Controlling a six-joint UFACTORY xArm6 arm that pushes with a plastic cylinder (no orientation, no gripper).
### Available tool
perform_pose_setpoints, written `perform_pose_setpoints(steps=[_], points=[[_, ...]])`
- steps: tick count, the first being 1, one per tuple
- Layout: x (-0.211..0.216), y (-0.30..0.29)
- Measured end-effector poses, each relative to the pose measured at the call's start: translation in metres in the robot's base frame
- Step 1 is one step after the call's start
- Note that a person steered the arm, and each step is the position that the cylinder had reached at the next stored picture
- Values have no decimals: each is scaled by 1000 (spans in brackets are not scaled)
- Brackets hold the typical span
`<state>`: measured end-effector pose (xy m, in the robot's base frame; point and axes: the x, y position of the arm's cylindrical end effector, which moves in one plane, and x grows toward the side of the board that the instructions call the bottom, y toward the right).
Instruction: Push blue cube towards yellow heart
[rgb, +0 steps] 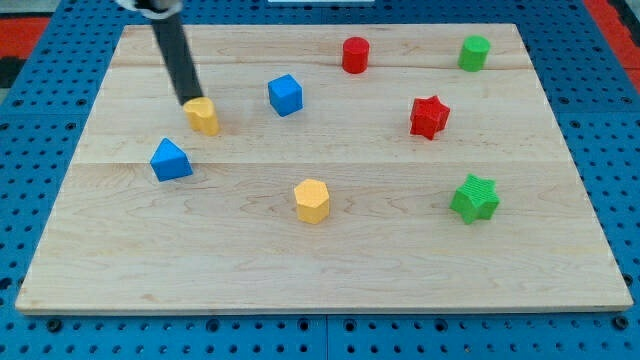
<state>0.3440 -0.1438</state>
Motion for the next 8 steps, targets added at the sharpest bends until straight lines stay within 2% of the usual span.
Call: perform_pose_setpoints(steps=[1,2,3,5,7,8], points=[[8,26],[-14,31],[-16,28],[-52,117],[-35,122],[-34,98]])
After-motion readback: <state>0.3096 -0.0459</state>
